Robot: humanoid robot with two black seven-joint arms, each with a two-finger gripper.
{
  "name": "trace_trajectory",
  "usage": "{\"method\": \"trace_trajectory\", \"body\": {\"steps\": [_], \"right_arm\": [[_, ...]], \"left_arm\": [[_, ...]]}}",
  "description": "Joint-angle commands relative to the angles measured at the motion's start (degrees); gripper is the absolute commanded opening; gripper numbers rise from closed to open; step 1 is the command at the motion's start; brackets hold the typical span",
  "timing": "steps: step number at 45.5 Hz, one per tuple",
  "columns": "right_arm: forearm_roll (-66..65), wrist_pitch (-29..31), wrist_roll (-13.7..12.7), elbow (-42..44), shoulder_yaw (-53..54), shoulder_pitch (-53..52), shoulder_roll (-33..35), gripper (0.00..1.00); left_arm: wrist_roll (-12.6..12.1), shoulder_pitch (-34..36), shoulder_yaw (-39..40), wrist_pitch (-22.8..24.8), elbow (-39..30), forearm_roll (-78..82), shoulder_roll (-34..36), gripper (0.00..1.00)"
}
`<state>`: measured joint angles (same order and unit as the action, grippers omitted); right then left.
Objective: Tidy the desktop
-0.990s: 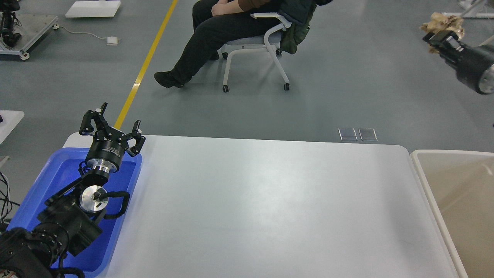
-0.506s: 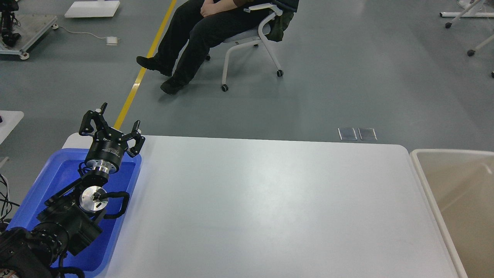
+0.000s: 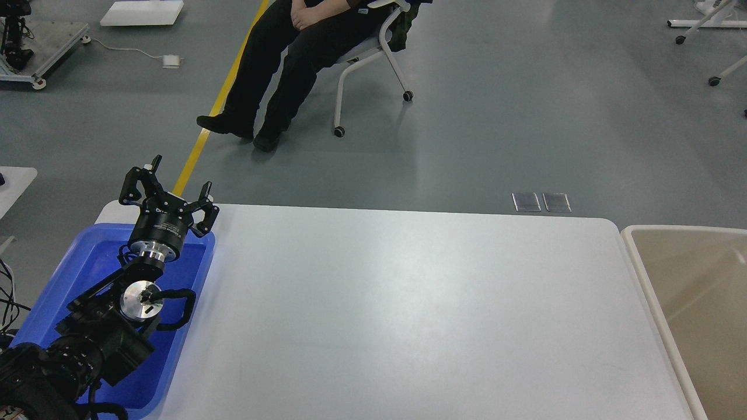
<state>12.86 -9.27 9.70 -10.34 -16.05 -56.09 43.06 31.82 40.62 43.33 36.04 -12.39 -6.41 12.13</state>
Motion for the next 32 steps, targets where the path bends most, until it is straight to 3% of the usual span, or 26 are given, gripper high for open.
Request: {"method": "trace_trajectory", "body": {"steps": [1, 17, 32], "right_arm": [[0.5, -0.2, -0.8, 5.2, 3.7, 9.5, -5.1, 0.00], [-1.2, -0.2, -0.6, 7.4, 4.1, 20.1, -16.2, 0.00], [-1.8, 0.0, -0.6, 8.1, 3.8, 22.9, -19.7, 0.00]], "left_arm": [[0.0, 0.0, 0.0, 0.0, 0.0, 0.0, 0.0, 1.00], [0.0, 0.0, 0.0, 0.0, 0.0, 0.0, 0.0, 1.00], [0.0, 0.0, 0.0, 0.0, 0.0, 0.0, 0.0, 1.00]]}}
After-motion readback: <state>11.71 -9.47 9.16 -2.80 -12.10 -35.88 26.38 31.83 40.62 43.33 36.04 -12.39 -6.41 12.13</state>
